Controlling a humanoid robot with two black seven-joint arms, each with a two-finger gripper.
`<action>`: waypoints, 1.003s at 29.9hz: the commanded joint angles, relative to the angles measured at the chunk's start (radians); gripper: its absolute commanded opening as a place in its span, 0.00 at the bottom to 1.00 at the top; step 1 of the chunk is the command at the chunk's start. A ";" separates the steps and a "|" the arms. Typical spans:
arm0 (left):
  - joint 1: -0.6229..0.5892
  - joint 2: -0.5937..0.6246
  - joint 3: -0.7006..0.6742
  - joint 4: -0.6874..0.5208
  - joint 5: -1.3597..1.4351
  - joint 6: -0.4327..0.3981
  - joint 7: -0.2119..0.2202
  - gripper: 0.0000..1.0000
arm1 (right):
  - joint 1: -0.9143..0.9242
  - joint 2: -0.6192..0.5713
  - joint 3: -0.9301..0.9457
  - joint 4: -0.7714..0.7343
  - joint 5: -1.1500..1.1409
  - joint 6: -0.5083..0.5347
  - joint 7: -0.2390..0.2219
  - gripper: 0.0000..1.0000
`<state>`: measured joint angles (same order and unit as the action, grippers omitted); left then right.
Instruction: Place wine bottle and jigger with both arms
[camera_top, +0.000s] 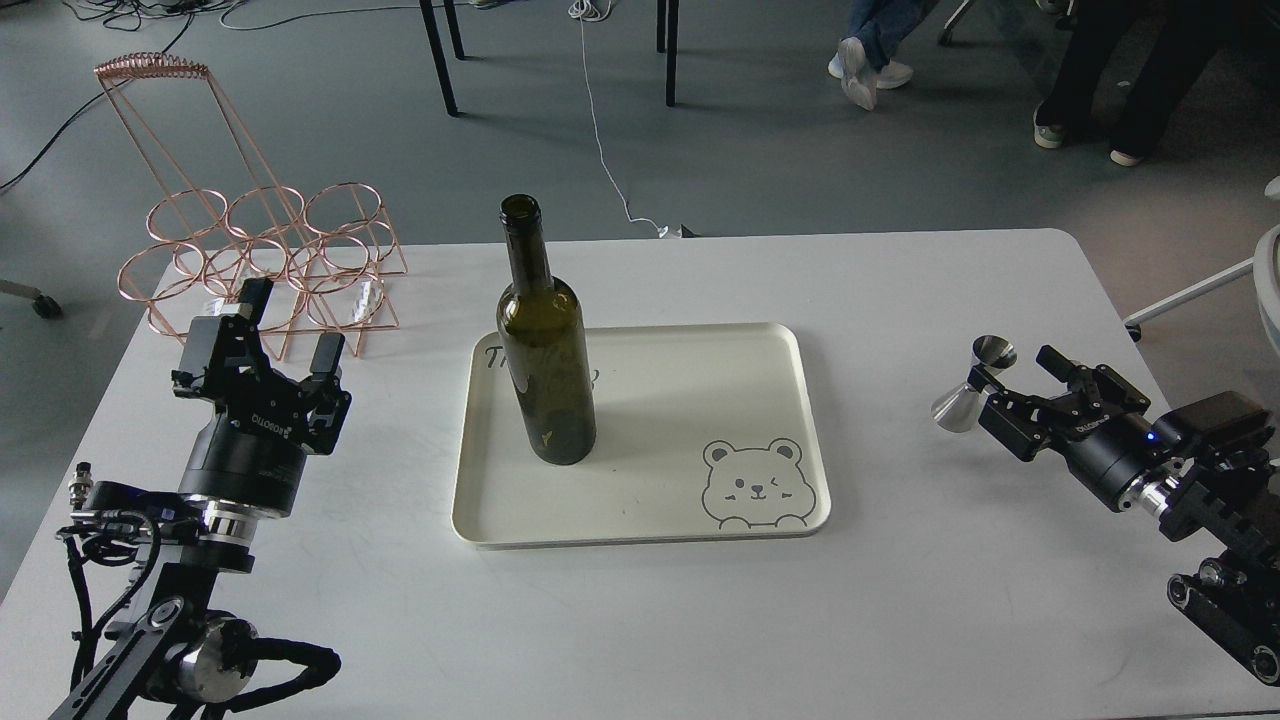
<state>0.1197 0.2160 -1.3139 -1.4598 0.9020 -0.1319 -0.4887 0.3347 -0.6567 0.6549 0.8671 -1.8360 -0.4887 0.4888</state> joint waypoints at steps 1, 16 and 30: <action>0.000 0.003 0.001 -0.011 0.000 0.000 0.000 0.98 | -0.052 -0.089 -0.012 0.087 0.000 0.000 0.000 0.94; 0.000 0.006 0.001 -0.013 0.000 0.000 0.000 0.98 | -0.033 -0.250 -0.063 0.612 0.486 0.000 0.000 0.95; 0.003 0.065 -0.001 -0.059 0.005 0.000 0.000 0.98 | 0.274 0.035 -0.041 0.576 1.334 0.286 0.000 0.97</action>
<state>0.1197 0.2535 -1.3159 -1.5019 0.9046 -0.1320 -0.4886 0.5931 -0.6663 0.5937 1.4512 -0.6621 -0.3129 0.4885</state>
